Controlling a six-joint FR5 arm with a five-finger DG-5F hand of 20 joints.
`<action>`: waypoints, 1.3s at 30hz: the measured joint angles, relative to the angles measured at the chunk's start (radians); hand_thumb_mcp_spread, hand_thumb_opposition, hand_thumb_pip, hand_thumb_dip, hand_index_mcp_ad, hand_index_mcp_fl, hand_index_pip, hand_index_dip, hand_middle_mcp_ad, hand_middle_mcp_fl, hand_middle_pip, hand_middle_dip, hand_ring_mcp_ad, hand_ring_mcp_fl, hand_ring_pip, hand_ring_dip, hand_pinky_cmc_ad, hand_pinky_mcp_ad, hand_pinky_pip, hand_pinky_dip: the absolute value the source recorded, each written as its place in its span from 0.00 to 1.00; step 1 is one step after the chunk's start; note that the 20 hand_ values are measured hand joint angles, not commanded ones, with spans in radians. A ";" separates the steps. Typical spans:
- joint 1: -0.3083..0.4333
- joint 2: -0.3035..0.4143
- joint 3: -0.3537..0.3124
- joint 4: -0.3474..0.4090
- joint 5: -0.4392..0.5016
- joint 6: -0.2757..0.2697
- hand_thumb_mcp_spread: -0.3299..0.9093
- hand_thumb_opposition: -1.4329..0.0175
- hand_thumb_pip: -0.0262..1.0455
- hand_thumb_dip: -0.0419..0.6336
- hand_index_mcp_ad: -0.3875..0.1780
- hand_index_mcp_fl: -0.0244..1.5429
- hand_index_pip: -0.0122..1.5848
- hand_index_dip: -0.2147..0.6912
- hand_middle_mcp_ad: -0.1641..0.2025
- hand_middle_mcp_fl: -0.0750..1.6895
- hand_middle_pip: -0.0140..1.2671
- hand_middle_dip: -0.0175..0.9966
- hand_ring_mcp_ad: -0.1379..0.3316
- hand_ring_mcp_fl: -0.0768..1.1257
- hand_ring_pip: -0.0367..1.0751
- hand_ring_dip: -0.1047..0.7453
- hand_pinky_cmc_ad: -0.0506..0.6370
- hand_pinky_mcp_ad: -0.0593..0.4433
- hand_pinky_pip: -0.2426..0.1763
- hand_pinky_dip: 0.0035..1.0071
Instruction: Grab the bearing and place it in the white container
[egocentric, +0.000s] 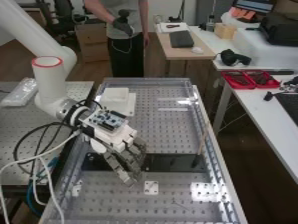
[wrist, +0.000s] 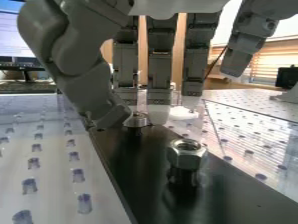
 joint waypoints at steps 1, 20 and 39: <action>0.000 0.000 0.001 -0.002 0.000 0.001 0.63 0.42 0.80 0.57 0.53 0.09 0.87 0.29 0.56 0.16 0.85 0.70 0.54 0.13 0.67 0.58 0.58 0.70 0.33 0.41; 0.005 0.005 -0.003 -0.008 0.005 0.002 0.63 0.42 0.80 0.57 0.53 0.09 0.87 0.29 0.55 0.16 0.85 0.70 0.54 0.13 0.68 0.58 0.58 0.70 0.33 0.44; -0.001 -0.009 -0.003 0.004 -0.002 -0.001 0.63 0.42 0.80 0.57 0.53 0.07 0.89 0.29 0.55 0.16 0.85 0.72 0.54 0.12 0.69 0.58 0.58 0.70 0.33 0.46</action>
